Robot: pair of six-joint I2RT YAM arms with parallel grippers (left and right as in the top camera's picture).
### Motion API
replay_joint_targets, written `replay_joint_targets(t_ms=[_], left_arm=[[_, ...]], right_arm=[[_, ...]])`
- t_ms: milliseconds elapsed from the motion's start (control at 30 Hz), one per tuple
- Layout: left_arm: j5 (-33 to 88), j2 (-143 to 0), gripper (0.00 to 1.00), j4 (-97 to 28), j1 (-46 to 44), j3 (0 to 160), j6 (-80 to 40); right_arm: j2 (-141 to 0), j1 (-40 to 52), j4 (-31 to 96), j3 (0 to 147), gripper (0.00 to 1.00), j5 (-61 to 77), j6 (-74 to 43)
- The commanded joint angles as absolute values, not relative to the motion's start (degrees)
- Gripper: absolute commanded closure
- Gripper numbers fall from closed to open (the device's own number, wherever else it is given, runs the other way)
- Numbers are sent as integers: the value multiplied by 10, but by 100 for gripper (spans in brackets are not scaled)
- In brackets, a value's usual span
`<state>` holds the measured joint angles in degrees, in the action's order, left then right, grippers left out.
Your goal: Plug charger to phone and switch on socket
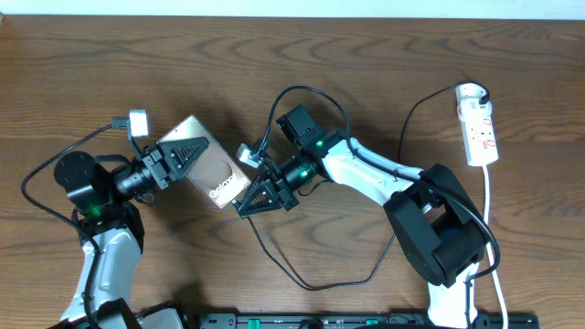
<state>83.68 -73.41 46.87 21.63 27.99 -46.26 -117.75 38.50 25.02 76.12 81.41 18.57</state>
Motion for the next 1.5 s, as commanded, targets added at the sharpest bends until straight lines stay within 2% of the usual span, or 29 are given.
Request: replay_joint_targets(t_ms=[0,1467], left_arm=[[881,-730,92,468,204,277,-453],[891,-730,93,467,204,277,-440]], right_arm=[[-1179,379,242,769,99,846,182],[-1179,370,230,769,99,861,181]])
